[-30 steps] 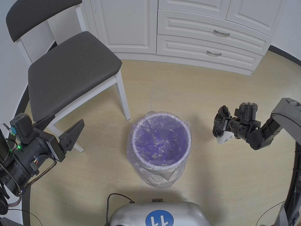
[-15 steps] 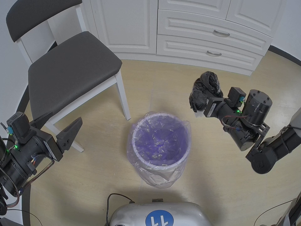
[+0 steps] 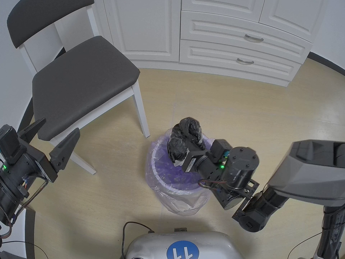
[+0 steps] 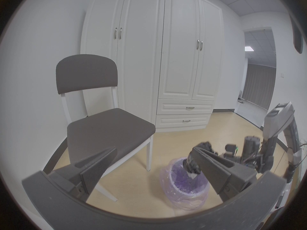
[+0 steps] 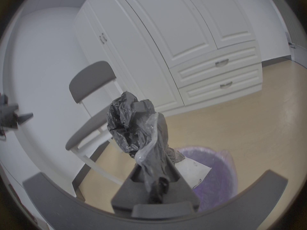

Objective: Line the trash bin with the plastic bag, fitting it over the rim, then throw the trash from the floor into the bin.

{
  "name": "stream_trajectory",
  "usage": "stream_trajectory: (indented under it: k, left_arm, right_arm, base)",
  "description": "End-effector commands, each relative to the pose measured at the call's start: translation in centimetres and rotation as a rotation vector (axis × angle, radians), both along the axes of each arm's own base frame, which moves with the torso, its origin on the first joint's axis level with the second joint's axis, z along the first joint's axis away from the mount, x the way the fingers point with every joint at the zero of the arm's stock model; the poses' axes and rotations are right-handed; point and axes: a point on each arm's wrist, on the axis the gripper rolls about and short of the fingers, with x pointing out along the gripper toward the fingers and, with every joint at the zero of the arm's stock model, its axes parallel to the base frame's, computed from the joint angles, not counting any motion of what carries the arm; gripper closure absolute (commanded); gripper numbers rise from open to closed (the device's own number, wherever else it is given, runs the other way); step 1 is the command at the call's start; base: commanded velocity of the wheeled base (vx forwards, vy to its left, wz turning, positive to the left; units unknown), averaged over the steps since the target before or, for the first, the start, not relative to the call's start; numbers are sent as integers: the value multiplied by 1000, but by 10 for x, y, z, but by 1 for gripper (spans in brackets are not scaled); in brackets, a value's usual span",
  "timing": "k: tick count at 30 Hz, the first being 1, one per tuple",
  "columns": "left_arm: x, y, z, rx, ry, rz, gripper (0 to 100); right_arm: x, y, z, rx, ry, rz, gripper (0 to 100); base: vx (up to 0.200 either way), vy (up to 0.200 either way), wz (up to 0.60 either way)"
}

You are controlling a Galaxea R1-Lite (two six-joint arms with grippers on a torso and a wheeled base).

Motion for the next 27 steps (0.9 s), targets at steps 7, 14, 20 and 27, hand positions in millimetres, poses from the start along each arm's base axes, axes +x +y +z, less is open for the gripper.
stream_trajectory:
  k: [7,14,20,27]
  left_arm:
    - [-9,8,10,-24,-56,17,0]
    - [-7,12,10,-21,-57,49,0]
    - [-6,11,9,-18,-48,50,0]
    - [-5,12,9,-18,-48,54,0]
  right_arm:
    - [26,10,-82,-46,133,-14,100]
    - [49,9,-123,-1,186,-43,100]
    - [58,7,-153,-1,229,-40,100]
    - [60,5,-159,-18,230,-47,100]
  base:
    - [0,0,0]
    - [0,0,0]
    - [0,0,0]
    - [0,0,0]
